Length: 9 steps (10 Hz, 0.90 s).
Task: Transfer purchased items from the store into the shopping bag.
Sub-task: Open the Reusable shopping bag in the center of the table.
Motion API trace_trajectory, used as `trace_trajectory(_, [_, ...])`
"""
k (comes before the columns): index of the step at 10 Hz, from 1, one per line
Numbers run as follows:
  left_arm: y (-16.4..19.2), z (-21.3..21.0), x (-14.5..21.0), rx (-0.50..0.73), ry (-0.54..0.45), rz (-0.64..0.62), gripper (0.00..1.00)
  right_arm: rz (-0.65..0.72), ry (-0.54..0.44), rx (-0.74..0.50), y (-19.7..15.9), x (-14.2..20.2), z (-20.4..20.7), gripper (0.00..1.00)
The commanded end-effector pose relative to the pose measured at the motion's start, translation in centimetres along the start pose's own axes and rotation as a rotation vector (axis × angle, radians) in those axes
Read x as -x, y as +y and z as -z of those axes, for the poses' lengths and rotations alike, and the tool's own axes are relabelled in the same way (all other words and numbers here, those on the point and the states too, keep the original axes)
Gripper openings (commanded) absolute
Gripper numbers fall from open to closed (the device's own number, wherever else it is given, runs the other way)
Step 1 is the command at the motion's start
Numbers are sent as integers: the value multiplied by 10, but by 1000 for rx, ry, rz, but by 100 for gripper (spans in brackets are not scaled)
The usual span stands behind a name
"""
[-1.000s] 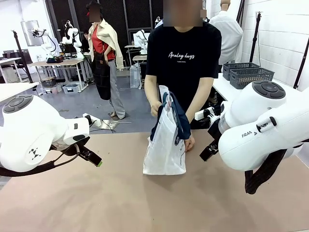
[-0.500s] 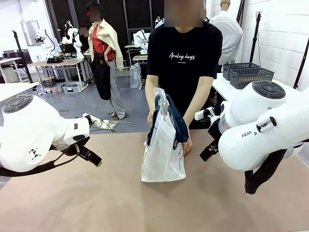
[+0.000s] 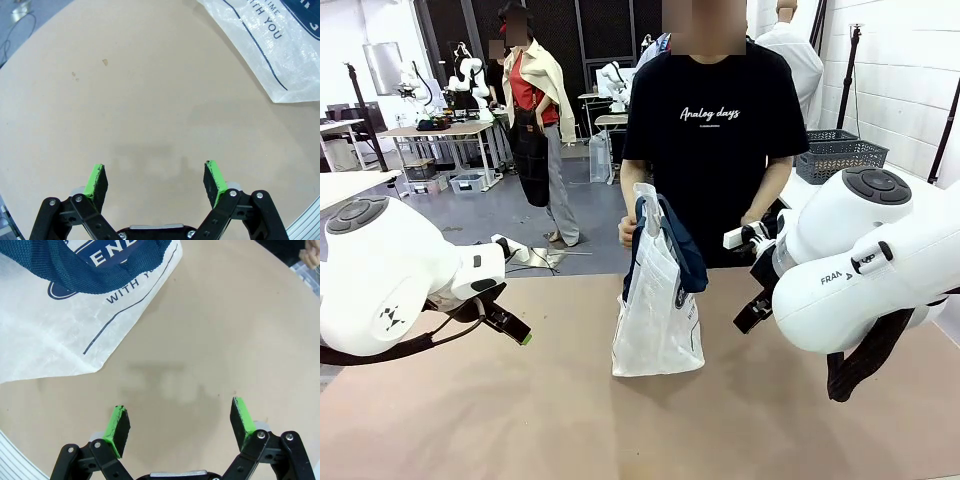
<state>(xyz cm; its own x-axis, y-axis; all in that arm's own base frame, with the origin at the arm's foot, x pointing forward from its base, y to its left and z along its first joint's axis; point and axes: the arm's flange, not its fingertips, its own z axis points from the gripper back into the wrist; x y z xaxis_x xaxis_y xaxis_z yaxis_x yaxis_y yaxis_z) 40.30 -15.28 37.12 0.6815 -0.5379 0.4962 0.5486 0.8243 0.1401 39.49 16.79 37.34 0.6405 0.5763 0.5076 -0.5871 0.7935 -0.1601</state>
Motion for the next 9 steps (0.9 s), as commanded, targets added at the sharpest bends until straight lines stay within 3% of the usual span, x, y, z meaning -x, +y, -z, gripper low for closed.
trace_trajectory(1, [1, 0, 0, 0, 0, -4, 100, 0, 0, 0, 0, 0, 0, 100])
trace_trajectory(4, [0, 0, 0, 0, 0, 0, 100, 0, 0, 0, 0, 0, 0, 100])
trace_trajectory(9, [-3, -41, -24, 160, 43, -8, 100, 39, 64, -114, 2, -26, -27, 100])
